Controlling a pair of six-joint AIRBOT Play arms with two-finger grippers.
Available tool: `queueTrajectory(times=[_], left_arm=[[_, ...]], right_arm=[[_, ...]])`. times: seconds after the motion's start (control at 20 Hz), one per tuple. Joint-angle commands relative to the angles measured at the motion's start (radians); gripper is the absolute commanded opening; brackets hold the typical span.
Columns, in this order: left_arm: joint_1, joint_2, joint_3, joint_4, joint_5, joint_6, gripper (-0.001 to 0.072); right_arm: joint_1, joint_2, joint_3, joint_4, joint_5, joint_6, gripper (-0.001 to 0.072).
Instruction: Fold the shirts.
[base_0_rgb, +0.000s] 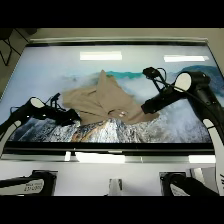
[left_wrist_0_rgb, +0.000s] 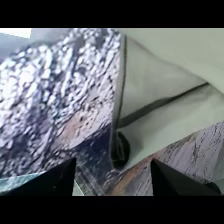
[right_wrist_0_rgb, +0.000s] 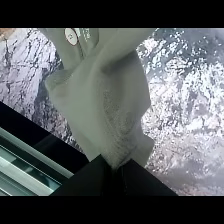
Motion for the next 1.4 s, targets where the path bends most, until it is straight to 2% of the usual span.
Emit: queueTrajectory(times=[0.0, 0.15, 0.2, 0.25, 0.3, 0.4, 0.55, 0.75, 0.9, 1.0, 1.1, 1.2, 1.35], left_arm=[[-0.086, -0.023, -0.031, -0.055, 0.160, 0.007, 0.0533], [-0.113, -0.034, -0.031, -0.058, 0.201, 0.009, 0.0526], [-0.122, -0.034, -0.031, -0.058, 0.206, 0.009, 0.0409], [-0.125, -0.033, -0.030, -0.058, 0.205, 0.009, 0.0199], [-0.124, -0.026, -0.029, -0.058, 0.198, 0.011, 0.0029], [-0.108, 0.009, -0.009, -0.056, 0.183, 0.039, 0.0032], [-0.056, 0.137, 0.085, -0.036, 0.123, 0.147, 0.0029], [0.037, 0.424, 0.384, 0.048, 0.088, 0.147, 0.0029], [0.088, 0.603, 0.710, 0.048, 0.193, 0.129, 0.0028], [0.089, 0.684, 0.879, 0.048, 0.285, 0.125, 0.0029], [0.089, 0.738, 0.953, 0.048, 0.306, 0.087, 0.0028], [0.089, 0.759, 0.951, 0.047, 0.281, -0.011, 0.0028], [0.089, 0.736, 0.951, 0.049, 0.197, -0.026, 0.0028]], right_arm=[[0.000, 0.000, 0.000, 0.001, 0.008, -0.020, 0.0028], [0.000, 0.000, 0.000, 0.001, 0.017, -0.021, 0.0029], [0.000, 0.000, 0.000, 0.000, 0.016, -0.026, 0.0029], [0.000, 0.000, 0.000, 0.000, 0.016, -0.034, 0.0029], [0.000, 0.001, 0.000, 0.000, 0.018, -0.045, 0.0028], [0.000, 0.008, 0.001, -0.003, 0.019, -0.061, 0.0029], [-0.002, 0.040, 0.067, -0.038, -0.013, -0.093, 0.0028], [-0.002, 0.127, 0.380, -0.298, -0.163, -0.060, 0.0029], [-0.002, 0.197, 0.649, -0.484, -0.257, 0.042, 0.0029], [-0.002, 0.253, 0.752, -0.561, -0.195, 0.104, 0.0029], [-0.002, 0.309, 0.755, -0.606, -0.066, 0.145, 0.0028], [-0.001, 0.321, 0.755, -0.597, 0.051, 0.141, 0.0028], [-0.001, 0.341, 0.755, -0.579, 0.099, 0.094, 0.0028]])
